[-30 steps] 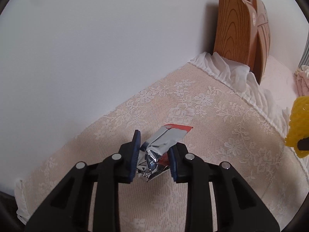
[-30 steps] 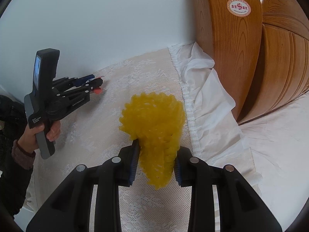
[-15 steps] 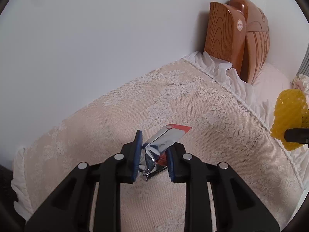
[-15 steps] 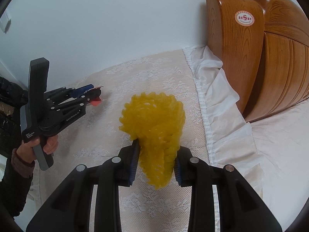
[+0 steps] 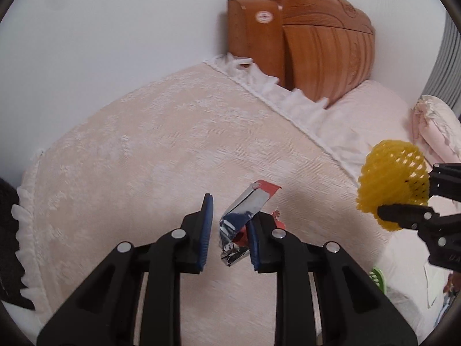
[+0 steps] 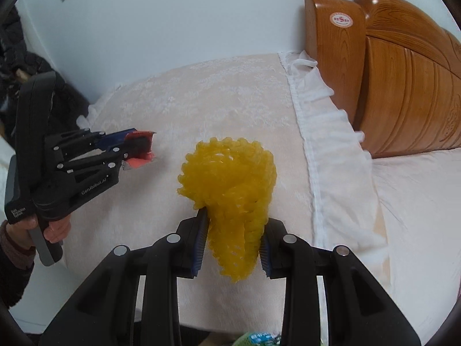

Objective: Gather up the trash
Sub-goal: 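Carry the foil wrapper to the basket and release it with the left gripper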

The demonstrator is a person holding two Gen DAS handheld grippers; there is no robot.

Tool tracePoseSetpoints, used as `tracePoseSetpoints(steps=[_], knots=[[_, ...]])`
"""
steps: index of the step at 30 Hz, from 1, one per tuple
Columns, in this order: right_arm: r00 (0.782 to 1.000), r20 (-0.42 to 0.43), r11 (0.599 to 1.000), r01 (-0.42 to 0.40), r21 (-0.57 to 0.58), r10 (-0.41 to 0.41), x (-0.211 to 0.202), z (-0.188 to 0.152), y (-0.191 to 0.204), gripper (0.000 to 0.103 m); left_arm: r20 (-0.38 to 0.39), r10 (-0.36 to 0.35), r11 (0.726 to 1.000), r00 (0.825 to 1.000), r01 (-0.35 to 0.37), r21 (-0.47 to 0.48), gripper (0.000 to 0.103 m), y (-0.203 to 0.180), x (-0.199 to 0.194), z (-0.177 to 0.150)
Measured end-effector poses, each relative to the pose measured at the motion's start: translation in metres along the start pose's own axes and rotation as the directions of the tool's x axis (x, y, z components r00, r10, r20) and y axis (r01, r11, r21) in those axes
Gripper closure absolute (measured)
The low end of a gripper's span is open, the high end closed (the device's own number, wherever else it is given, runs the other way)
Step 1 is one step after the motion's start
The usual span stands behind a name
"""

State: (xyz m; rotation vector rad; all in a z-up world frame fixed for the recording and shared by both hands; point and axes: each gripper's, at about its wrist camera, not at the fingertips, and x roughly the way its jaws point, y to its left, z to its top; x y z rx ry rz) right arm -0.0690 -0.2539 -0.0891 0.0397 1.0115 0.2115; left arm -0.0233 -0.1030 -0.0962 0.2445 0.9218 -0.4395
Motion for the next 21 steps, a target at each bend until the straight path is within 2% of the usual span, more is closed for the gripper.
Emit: tracePoseSetpoints(steps=[5, 10, 15, 21], knots=[[0.997, 0.011, 0.997, 0.076, 0.018, -0.076, -0.065, -0.097, -0.015, 0.071, -0.024, -0.111, 0.994, 0.993, 0.112, 0.015, 0.081, -0.093, -0.04, -0.043], [0.993, 0.012, 0.98, 0.111, 0.162, -0.114, -0.118, -0.192, -0.052, 0.071, -0.066, -0.167, 0.984, 0.984, 0.171, 0.055, 0.081, -0.177, -0.062, -0.081], [0.987, 0.003, 0.954, 0.152, 0.259, -0.159, -0.147, -0.252, -0.082, 0.071, -0.108, -0.202, 0.971, 0.973, 0.213, 0.106, 0.081, -0.239, -0.069, -0.11], [0.982, -0.005, 0.93, 0.181, 0.32, -0.189, -0.163, -0.288, -0.101, 0.071, -0.147, -0.211, 0.956, 0.966, 0.235, 0.174, 0.081, -0.278, -0.068, -0.125]])
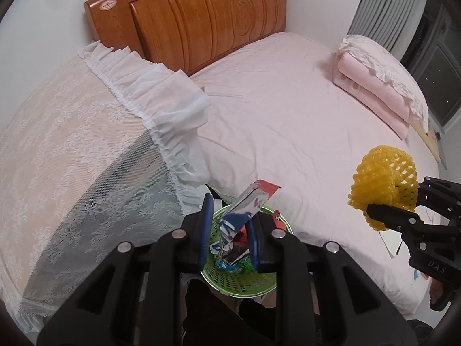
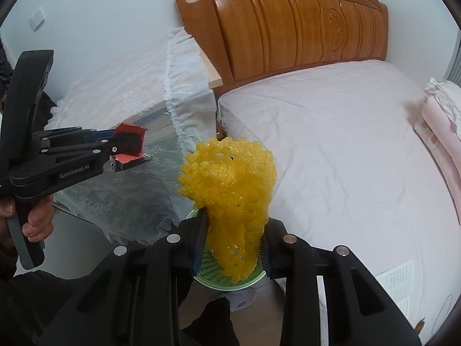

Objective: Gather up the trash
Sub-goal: 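Carry the foil wrapper to the basket and release it with the left gripper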

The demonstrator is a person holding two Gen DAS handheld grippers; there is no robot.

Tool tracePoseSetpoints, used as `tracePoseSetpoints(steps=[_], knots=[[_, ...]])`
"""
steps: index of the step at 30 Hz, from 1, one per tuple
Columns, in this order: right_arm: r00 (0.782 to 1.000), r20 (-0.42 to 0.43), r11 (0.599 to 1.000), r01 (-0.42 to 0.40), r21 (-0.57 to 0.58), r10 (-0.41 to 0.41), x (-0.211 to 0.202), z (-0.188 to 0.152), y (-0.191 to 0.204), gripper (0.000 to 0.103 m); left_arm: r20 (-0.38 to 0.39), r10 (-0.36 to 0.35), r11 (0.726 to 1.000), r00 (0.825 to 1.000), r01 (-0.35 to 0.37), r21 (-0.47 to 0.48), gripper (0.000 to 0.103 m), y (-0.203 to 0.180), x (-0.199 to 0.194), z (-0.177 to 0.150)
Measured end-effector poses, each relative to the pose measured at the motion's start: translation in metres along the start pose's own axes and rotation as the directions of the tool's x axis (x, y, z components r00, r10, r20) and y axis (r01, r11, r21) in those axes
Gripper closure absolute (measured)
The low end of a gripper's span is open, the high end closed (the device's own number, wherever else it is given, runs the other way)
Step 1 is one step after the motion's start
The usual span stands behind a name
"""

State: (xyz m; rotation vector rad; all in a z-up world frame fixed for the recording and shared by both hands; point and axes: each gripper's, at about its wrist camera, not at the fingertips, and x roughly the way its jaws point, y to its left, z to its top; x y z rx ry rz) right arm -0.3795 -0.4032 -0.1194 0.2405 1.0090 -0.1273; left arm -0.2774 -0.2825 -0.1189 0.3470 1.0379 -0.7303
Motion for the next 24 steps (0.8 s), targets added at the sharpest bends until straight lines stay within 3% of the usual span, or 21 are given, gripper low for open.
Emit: tracePoseSetpoints(steps=[8, 24], knots=[[1.0, -0.016, 0.995, 0.009, 0.095, -0.008, 0.007, -0.017, -0.023, 0.071, -0.087, -0.004, 0.996, 0.996, 0.012, 0.091, 0.081, -0.02, 0.031, -0.009], [0.994, -0.1, 0.99, 0.053, 0.133, -0.04, 0.025, -0.023, -0.027, 0.071, -0.203, -0.051, 0.983, 0.978, 0.085, 0.162, 0.081, -0.031, 0.08, -0.02]])
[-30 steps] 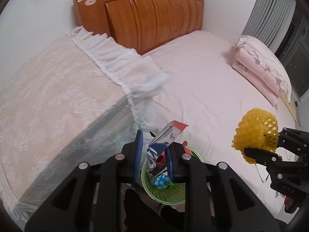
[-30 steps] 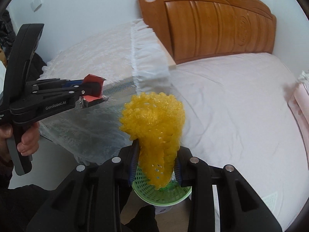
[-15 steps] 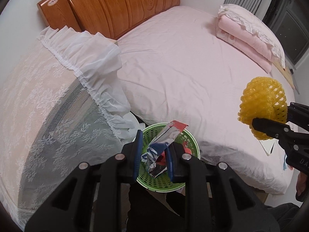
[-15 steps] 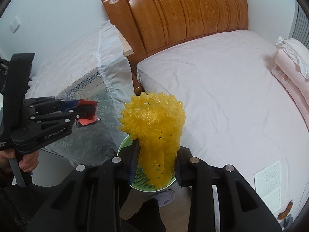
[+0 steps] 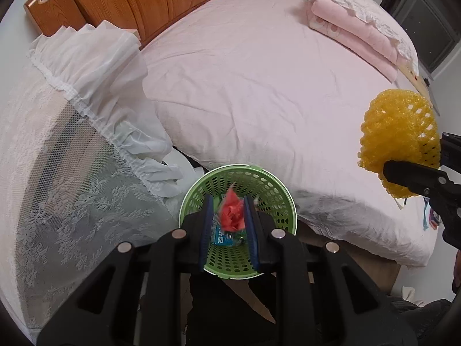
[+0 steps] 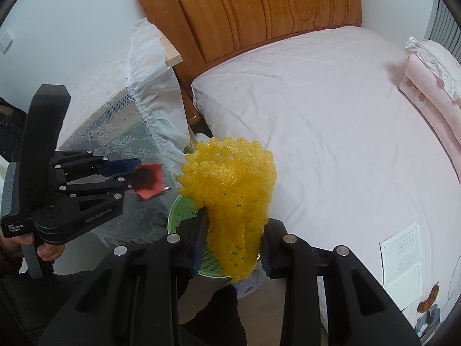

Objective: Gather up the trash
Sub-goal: 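Carry the foil wrapper to the basket and release it with the left gripper, then lower the yellow mesh net into the basket and open the right gripper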

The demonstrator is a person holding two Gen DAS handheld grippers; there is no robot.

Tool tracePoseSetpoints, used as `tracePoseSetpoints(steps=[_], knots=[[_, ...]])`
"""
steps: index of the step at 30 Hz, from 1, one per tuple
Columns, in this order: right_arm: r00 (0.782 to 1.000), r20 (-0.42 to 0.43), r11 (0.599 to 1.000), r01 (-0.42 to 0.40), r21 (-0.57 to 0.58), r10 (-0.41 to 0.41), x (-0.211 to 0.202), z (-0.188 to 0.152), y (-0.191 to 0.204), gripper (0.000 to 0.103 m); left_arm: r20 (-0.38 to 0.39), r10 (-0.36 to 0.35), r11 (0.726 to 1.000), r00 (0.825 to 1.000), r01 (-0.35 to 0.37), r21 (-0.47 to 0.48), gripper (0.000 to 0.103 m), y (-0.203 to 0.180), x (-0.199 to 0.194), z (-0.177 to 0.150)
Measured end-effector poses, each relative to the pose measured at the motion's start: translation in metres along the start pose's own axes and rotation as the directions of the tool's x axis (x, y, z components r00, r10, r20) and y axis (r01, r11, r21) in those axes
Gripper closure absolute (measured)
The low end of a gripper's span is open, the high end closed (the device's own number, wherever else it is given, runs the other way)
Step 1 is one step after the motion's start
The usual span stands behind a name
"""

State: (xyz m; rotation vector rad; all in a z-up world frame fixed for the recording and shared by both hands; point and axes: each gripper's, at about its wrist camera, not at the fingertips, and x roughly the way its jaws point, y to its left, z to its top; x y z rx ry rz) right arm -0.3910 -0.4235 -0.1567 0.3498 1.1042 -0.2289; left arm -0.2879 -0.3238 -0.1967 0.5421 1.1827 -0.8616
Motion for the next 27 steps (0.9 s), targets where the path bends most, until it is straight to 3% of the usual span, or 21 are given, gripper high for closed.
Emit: tracePoseSetpoints(steps=[17, 19, 21, 24, 27], knots=[[1.0, -0.024, 1.0, 0.02, 0.008, -0.02, 0.001, -0.012, -0.001, 0.071, -0.019, -0.03, 0.999, 0.999, 0.031, 0.01, 0.082, -0.007, 0.009, -0.011], [0.999, -0.026, 1.0, 0.021, 0.008, -0.02, 0.001, -0.013, 0.0, 0.07, -0.028, -0.041, 0.999, 0.999, 0.041, 0.01, 0.071, -0.007, 0.008, -0.014], [0.999, -0.028, 1.0, 0.021, 0.007, -0.021, 0.002, -0.015, 0.001, 0.07, -0.029, -0.04, 0.999, 0.999, 0.04, 0.004, 0.029, -0.006, 0.006, -0.016], [0.999, -0.034, 1.0, 0.021, 0.007, -0.021, 0.003, -0.019, 0.004, 0.07, 0.0, -0.045, 0.999, 0.999, 0.045, -0.005, 0.014, -0.004, -0.003, -0.02], [0.999, -0.041, 1.0, 0.018, 0.009, -0.017, 0.006, -0.02, 0.004, 0.07, 0.001, -0.031, 0.999, 1.0, 0.031, -0.012, 0.009, -0.003, -0.007, -0.021]])
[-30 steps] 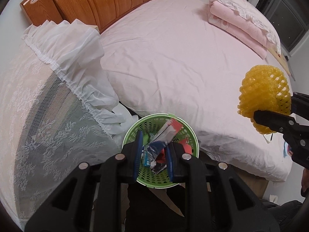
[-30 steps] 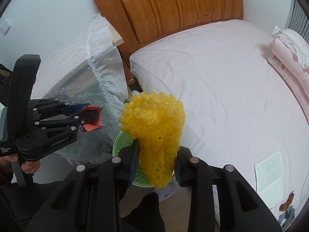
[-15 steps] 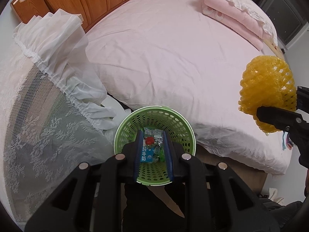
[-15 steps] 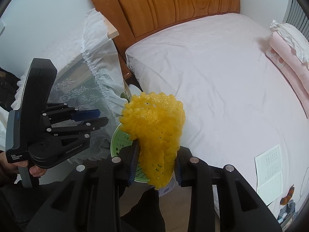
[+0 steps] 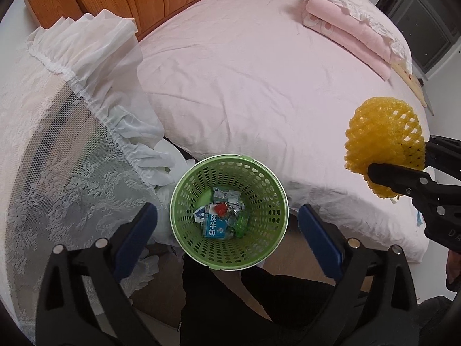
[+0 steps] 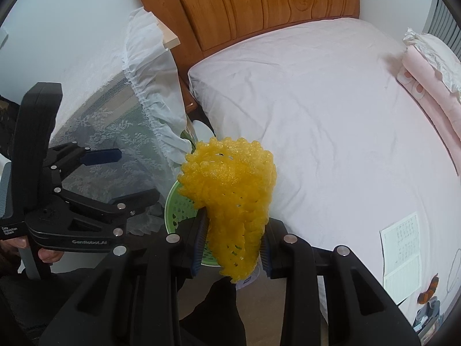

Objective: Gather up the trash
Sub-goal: 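Lower the yellow mesh net into the basket and open the right gripper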

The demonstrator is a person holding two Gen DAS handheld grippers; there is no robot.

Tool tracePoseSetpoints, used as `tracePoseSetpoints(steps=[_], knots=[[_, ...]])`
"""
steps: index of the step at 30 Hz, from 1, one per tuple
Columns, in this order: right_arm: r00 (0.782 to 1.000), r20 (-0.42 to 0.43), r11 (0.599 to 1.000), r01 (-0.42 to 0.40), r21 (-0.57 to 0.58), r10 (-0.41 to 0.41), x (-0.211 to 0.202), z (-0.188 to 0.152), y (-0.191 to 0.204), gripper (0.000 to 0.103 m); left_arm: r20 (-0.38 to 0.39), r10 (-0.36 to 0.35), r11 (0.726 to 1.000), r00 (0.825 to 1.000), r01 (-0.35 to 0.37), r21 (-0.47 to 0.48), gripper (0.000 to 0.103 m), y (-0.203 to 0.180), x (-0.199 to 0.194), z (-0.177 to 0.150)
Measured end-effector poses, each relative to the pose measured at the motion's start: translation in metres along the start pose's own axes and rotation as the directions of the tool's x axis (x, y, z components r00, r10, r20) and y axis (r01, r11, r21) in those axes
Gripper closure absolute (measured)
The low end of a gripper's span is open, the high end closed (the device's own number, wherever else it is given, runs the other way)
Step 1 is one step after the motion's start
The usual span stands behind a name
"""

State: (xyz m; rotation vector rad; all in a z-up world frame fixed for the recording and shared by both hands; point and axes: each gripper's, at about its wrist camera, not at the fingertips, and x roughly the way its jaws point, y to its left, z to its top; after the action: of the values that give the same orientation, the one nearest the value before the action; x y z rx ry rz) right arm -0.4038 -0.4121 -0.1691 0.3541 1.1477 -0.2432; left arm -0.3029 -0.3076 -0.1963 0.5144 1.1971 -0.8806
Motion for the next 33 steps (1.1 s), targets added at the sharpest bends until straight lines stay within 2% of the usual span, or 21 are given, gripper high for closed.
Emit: tracePoseSetpoints(steps=[14, 18, 22, 25, 26, 28, 29, 30, 33], knots=[[0.999, -0.046, 1.0, -0.014, -0.019, 0.013, 0.019, -0.007, 0.011, 0.07, 0.017, 0.069, 0.998, 0.997, -0.069, -0.007, 0.008, 0.015, -0.018, -0.012], [0.995, -0.097, 0.999, -0.026, -0.027, 0.023, 0.047, -0.009, 0.014, 0.07, 0.019, 0.087, 0.996, 0.996, -0.086, -0.023, 0.008, 0.023, -0.021, -0.018], [0.98, -0.196, 0.999, -0.039, -0.038, 0.031, 0.108, -0.014, 0.02, 0.07, 0.014, 0.107, 0.993, 0.994, -0.106, -0.059, 0.008, 0.035, -0.022, -0.029], [0.961, -0.274, 0.998, -0.044, -0.049, 0.029, 0.156, -0.023, 0.028, 0.07, 0.007, 0.13, 0.988, 0.991, -0.129, -0.09, 0.008, 0.043, -0.02, -0.037], [0.954, -0.297, 0.998, -0.05, -0.05, 0.033, 0.171, -0.027, 0.031, 0.068, 0.005, 0.143, 0.985, 0.99, -0.142, -0.098, 0.008, 0.046, -0.02, -0.04], [0.946, -0.321, 0.997, -0.061, -0.048, 0.042, 0.191, -0.031, 0.037, 0.056, -0.001, 0.159, 0.98, 0.987, -0.158, -0.117, 0.008, 0.05, -0.019, -0.046], [0.941, -0.336, 0.997, -0.061, -0.05, 0.04, 0.201, -0.034, 0.04, 0.041, -0.006, 0.161, 0.979, 0.987, -0.161, -0.125, 0.008, 0.052, -0.017, -0.049], [0.937, -0.349, 0.997, -0.059, -0.053, 0.037, 0.209, -0.035, 0.045, 0.031, -0.011, 0.166, 0.977, 0.986, -0.166, -0.133, 0.008, 0.054, -0.017, -0.051], [0.931, -0.365, 0.996, -0.053, -0.066, 0.026, 0.218, -0.039, 0.049, 0.025, -0.017, 0.179, 0.973, 0.984, -0.18, -0.146, 0.008, 0.059, -0.016, -0.058]])
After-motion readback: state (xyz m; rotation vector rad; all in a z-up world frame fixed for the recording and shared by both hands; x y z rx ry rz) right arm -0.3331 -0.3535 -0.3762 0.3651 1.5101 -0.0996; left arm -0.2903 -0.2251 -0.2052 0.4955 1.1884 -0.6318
